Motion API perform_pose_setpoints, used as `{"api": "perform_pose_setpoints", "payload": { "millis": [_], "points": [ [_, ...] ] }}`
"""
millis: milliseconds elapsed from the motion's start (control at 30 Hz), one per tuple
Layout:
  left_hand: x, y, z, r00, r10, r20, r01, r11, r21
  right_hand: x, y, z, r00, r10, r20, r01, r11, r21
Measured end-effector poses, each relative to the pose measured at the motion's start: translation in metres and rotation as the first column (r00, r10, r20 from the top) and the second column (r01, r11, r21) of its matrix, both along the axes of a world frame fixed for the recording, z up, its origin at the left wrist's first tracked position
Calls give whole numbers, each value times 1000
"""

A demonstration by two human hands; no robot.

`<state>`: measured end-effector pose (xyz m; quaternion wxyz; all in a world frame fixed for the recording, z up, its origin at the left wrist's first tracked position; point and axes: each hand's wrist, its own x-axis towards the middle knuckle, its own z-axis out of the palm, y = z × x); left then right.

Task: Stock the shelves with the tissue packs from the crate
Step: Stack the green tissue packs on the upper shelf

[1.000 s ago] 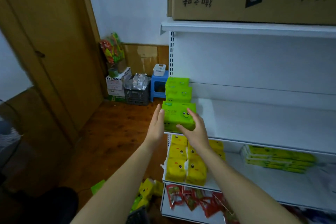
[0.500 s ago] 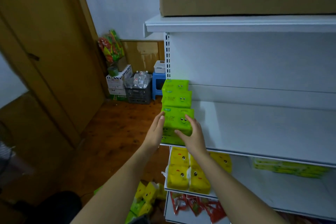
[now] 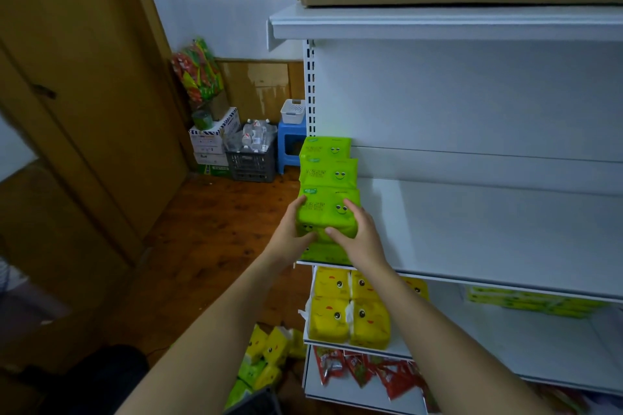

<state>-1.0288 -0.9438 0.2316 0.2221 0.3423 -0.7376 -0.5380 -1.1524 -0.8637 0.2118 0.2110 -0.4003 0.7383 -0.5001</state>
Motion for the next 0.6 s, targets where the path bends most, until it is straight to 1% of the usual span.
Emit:
{"api": "perform_pose_setpoints", "payload": {
  "millis": [133, 300, 433, 500, 600],
  "points": [
    [2, -2, 1, 1000, -7, 30, 9, 998, -70, -2, -1, -1, 1000, 14, -8, -14, 1000, 6],
    [2, -5, -3, 997, 30, 74, -17, 986, -165, -5, 1, -3, 998, 57, -42, -55, 998, 31],
    [1, -6, -6, 992, 60, 108, -34, 972, -232, -4, 1, -4, 997, 50, -65, -48, 999, 21],
    [0, -4, -5, 992, 73, 103, -49, 974, -223, -4, 2, -3, 997, 56, -61, -54, 998, 19],
    [2, 2, -6, 995, 88, 54, -79, 986, -149, -5, 9, -2, 995, 62, -75, -61, 998, 7]
  ]
}}
